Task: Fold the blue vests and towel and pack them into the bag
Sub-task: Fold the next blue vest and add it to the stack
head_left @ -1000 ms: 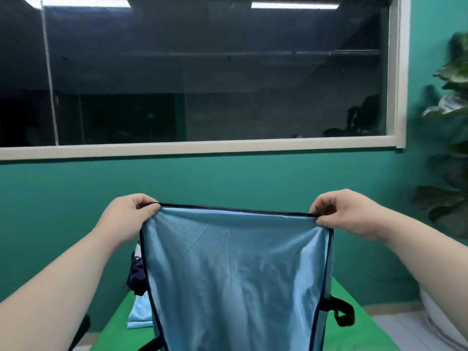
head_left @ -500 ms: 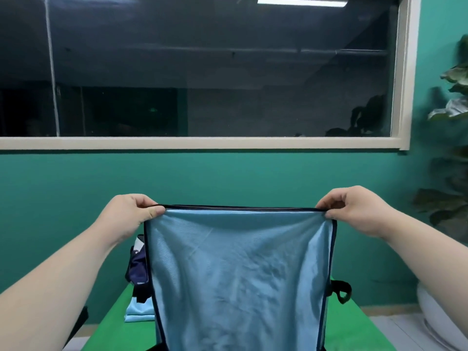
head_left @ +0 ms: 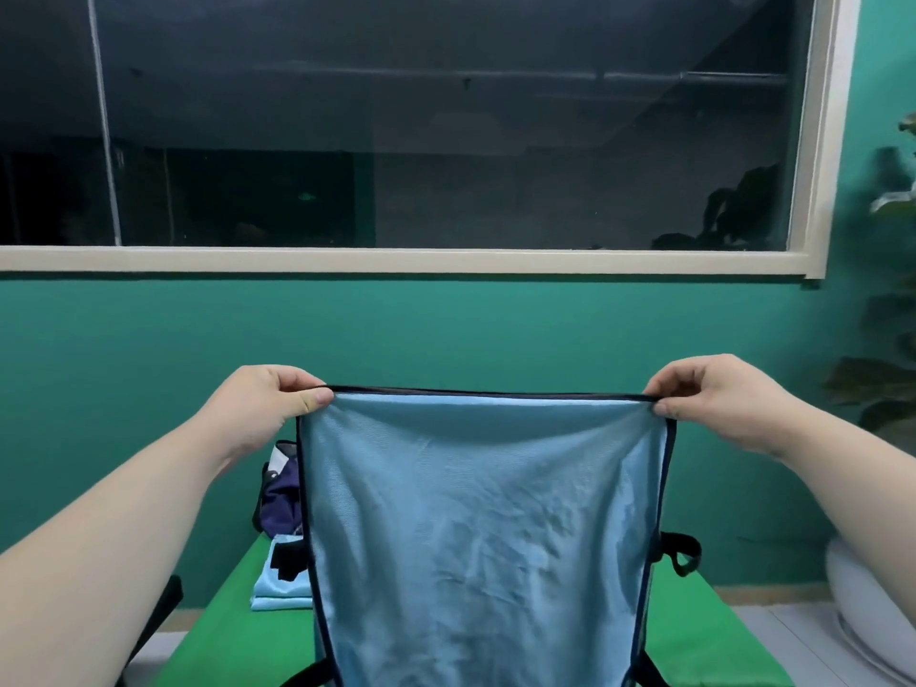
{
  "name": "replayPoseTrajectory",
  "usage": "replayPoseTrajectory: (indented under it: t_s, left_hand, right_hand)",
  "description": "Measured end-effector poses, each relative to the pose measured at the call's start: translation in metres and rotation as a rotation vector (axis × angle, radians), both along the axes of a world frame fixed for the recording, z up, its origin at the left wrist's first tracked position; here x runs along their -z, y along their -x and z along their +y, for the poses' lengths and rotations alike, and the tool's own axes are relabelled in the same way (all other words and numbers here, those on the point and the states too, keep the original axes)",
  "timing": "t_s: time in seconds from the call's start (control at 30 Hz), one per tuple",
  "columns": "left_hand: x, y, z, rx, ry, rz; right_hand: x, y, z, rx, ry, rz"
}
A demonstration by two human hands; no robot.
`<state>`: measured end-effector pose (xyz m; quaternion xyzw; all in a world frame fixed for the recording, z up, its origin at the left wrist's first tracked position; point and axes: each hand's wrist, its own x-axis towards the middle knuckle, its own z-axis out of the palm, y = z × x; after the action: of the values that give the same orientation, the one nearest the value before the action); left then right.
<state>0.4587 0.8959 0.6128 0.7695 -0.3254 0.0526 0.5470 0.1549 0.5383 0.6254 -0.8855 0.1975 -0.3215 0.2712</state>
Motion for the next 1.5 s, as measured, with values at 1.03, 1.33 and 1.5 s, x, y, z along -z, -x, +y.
replayPoseTrajectory:
  t_s: [1.03, 1.33, 1.5]
  left_hand:
    - [-0.129, -0.131, -0.152, 0.170, 0.441, -0.106]
    - [0.047, -0.057, -0.116, 0.157, 0.009, 0.067]
    - [0.124, -0.017, -0.089, 0.113, -0.171, 0.146]
  right_hand:
    - [-0.123, -0.151, -0.134, -0.064, -0.312, -0.665]
    - [0.039, -0.068, -0.115, 0.087, -0.301, -0.172]
    - [0.118, -0.037, -0.096, 0.087, -0.304, 0.028]
